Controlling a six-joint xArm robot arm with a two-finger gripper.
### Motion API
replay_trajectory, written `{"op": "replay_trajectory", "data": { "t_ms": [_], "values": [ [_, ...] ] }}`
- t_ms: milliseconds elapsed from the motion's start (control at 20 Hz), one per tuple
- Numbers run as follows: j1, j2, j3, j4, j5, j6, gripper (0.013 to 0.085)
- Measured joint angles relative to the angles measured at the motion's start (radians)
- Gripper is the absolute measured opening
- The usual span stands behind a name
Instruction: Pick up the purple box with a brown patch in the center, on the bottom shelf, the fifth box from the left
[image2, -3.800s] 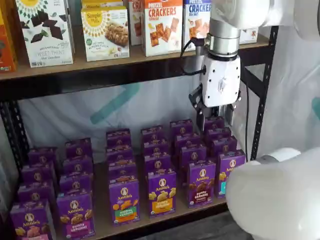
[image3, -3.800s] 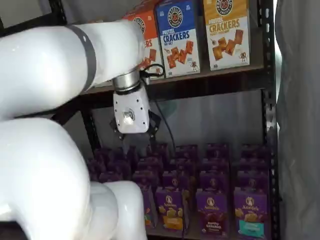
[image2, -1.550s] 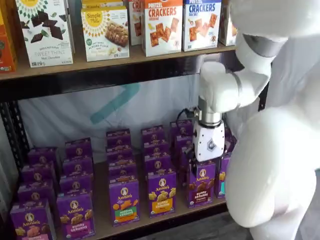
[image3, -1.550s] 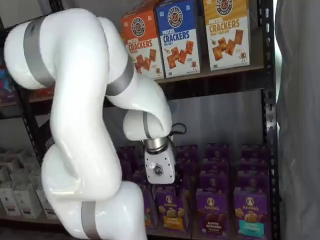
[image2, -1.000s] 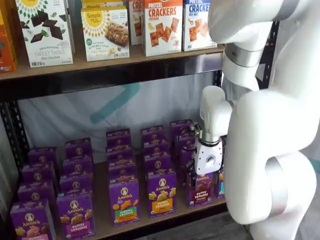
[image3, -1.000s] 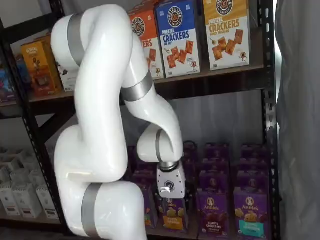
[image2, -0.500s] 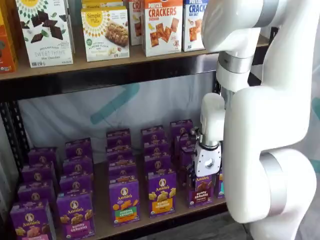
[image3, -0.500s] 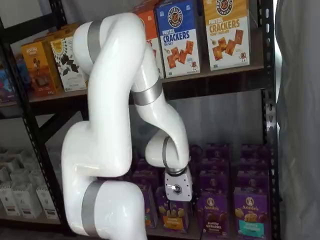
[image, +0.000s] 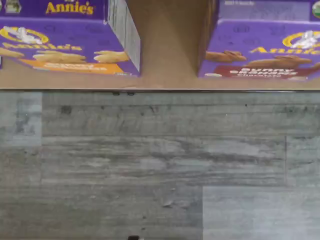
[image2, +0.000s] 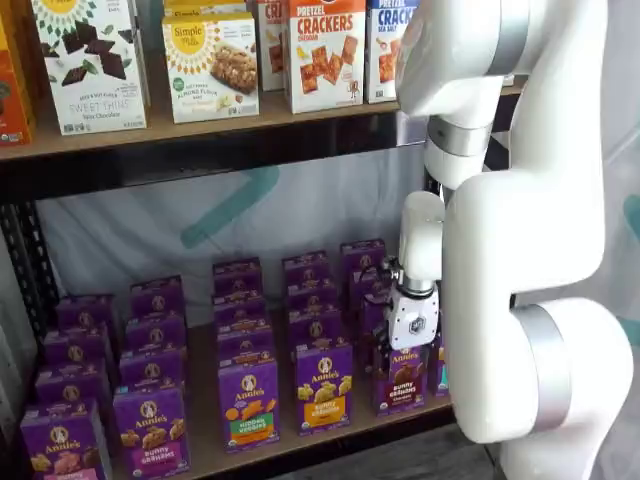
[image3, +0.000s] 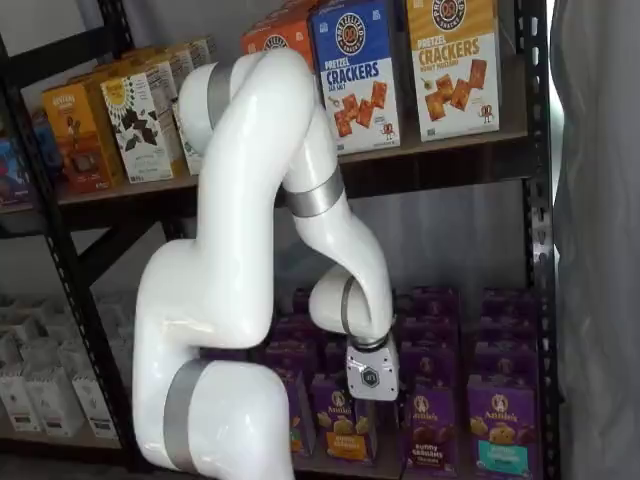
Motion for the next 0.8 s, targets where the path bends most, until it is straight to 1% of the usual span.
{"op": "replay_trajectory", "data": {
  "t_ms": [50, 100, 150, 200, 350, 550, 600, 800],
  "values": [
    [-0.004, 0.014, -0.015, -0.012, 0.001, 0.008, 0.085],
    [-0.01, 0.034, -0.036, -0.035, -0.001, 0.025, 0.085],
    [-0.01, 0.047, -0.05, -0.026, -0.003, 0.015, 0.085],
    [-0.012, 0.059, -0.064, -0.032, -0.007, 0.019, 0.085],
    [-0.02, 0.087, -0.102, -0.074, -0.01, 0.052, 0.085],
    [-0.022, 0.131, -0.161, -0.088, -0.03, 0.064, 0.085],
    [-0.024, 0.141, -0.176, -0.102, -0.027, 0.076, 0.085],
    [-0.02, 0.162, -0.214, -0.081, -0.019, 0.059, 0.085]
  ]
}}
